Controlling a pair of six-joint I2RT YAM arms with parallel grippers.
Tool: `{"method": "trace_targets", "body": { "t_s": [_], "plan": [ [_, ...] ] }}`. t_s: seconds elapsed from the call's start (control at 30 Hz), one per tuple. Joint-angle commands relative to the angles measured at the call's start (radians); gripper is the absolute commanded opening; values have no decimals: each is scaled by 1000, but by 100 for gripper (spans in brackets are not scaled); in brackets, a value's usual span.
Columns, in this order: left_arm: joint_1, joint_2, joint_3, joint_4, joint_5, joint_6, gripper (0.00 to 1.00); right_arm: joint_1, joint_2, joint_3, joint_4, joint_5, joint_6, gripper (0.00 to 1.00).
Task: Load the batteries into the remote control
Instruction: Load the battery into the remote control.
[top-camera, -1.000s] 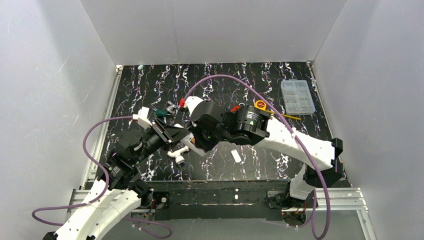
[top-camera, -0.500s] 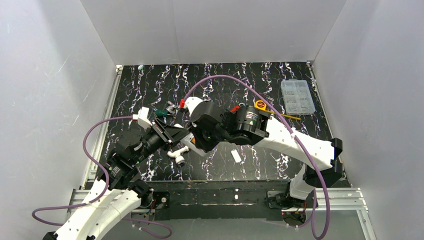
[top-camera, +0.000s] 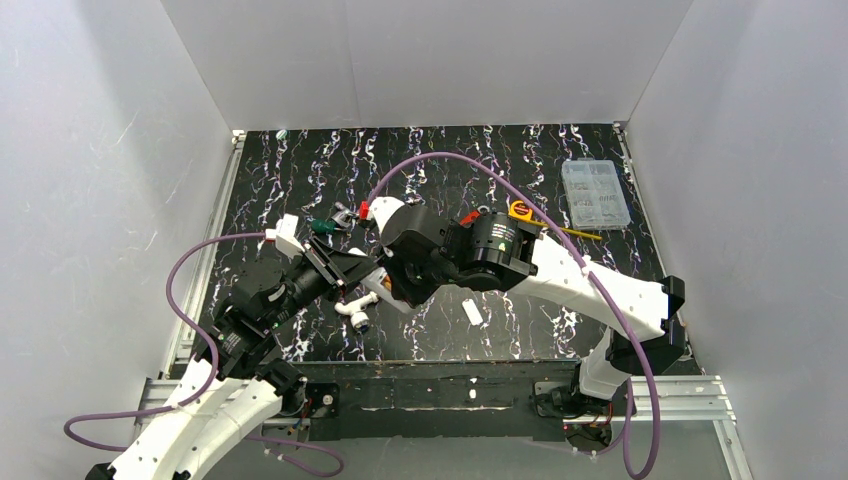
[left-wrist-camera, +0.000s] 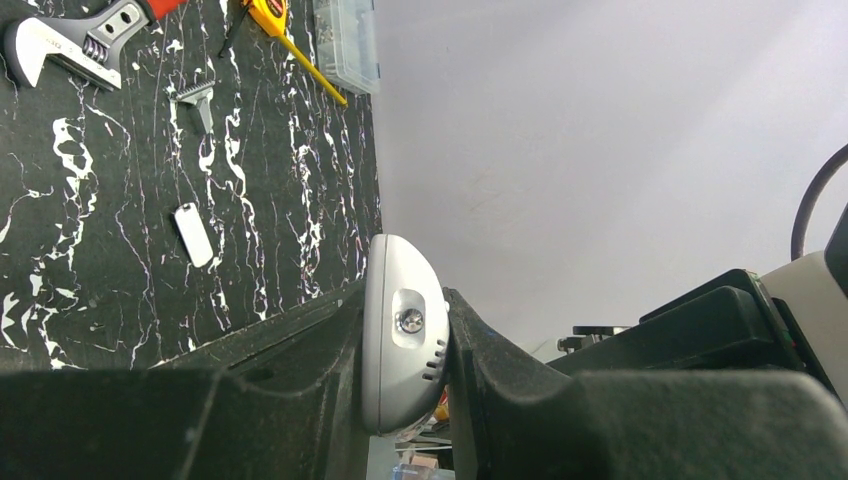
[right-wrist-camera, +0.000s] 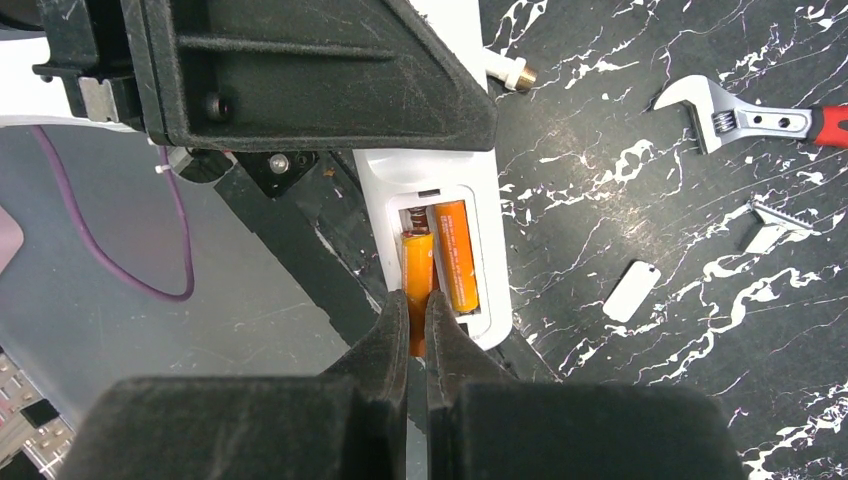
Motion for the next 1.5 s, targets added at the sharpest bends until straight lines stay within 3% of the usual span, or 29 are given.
{"method": "trace_targets", "body": {
  "t_s": [0.0, 0.4, 1.47],
  "plan": [
    [4, -7, 3, 69, -5, -3, 0, 8, -30, -9, -12, -5, -13, 6],
    [4, -8, 2, 67, -7, -3, 0, 10, -24, -13, -47, 47, -17, 6],
    [4, -8, -25, 117, 23, -73, 0, 10, 21, 50, -3, 68, -71, 20]
  ]
}}
